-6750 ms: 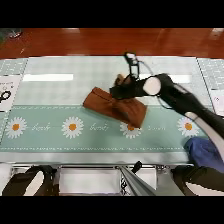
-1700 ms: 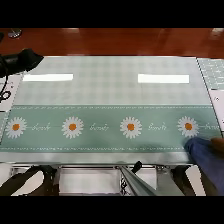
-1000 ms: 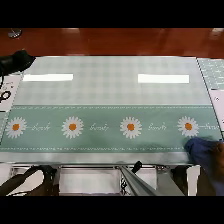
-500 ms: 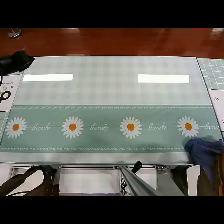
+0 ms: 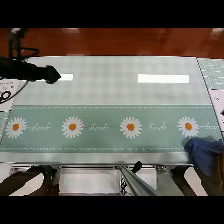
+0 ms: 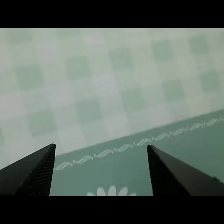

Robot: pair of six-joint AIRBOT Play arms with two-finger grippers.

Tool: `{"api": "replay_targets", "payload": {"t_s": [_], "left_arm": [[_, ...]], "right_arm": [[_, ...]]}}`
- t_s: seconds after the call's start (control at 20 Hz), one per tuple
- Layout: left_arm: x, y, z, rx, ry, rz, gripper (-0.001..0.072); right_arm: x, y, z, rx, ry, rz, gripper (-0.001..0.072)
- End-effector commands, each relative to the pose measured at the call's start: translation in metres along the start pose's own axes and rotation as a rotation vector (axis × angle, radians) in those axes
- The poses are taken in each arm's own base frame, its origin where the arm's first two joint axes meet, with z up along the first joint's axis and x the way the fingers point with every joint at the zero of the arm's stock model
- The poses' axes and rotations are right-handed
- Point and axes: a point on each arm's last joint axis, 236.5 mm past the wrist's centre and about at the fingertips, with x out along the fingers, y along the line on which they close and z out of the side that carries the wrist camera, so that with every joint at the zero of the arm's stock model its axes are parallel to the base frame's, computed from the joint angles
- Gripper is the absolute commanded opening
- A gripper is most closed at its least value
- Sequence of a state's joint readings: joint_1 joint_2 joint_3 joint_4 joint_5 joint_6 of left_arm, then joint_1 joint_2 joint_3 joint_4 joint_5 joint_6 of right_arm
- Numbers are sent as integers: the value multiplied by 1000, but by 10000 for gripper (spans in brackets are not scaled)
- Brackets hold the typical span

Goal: Fold the shirts.

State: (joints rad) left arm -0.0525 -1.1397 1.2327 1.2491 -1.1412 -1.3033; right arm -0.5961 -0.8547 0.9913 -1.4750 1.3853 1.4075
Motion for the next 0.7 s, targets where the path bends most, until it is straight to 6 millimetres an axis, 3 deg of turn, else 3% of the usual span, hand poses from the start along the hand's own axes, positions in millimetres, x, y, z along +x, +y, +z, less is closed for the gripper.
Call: {"api": "replay_targets", "payload": {"t_s": [0.0, 0.15, 0.25, 0.65], "left_arm": [[12, -23, -39, 168, 197, 160, 677], [21, -45, -62, 287, 307, 232, 677], [28, -58, -69, 323, 334, 223, 676], [30, -61, -68, 306, 325, 222, 670]], "right_arm": [[25, 96, -19, -243, 158, 155, 617], [31, 141, -32, -356, 180, 174, 617], [29, 160, -34, -407, 157, 188, 617], [29, 166, -37, -442, 153, 187, 615]]}}
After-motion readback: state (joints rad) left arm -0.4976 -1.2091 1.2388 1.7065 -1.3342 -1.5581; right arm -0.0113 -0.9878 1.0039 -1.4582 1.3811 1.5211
